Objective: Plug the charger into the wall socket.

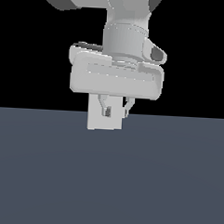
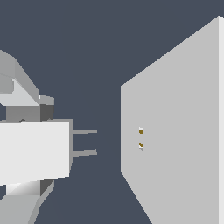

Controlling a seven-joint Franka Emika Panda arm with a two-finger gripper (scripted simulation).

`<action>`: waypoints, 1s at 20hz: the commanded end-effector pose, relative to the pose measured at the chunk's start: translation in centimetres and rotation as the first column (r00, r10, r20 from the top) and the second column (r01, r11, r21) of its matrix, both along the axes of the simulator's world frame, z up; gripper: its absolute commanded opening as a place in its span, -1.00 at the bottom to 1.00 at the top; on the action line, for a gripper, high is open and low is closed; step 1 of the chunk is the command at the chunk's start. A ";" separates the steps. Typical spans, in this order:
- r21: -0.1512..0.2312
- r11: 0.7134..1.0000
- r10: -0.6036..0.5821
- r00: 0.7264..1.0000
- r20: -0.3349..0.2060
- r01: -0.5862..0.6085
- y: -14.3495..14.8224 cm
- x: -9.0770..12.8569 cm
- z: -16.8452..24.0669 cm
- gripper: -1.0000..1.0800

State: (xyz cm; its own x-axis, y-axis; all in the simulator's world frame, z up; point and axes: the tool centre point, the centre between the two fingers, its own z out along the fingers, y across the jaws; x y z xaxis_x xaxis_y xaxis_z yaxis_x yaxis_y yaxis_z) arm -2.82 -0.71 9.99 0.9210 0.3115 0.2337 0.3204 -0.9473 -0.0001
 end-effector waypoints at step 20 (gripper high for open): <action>-0.001 1.000 0.001 1.000 0.000 -0.001 1.6 4.6 0.0 -1.00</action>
State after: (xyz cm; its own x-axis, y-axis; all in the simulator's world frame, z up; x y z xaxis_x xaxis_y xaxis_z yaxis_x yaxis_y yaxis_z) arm 1.52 0.82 9.97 0.9209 0.3125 0.2332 0.3212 -0.9470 0.0009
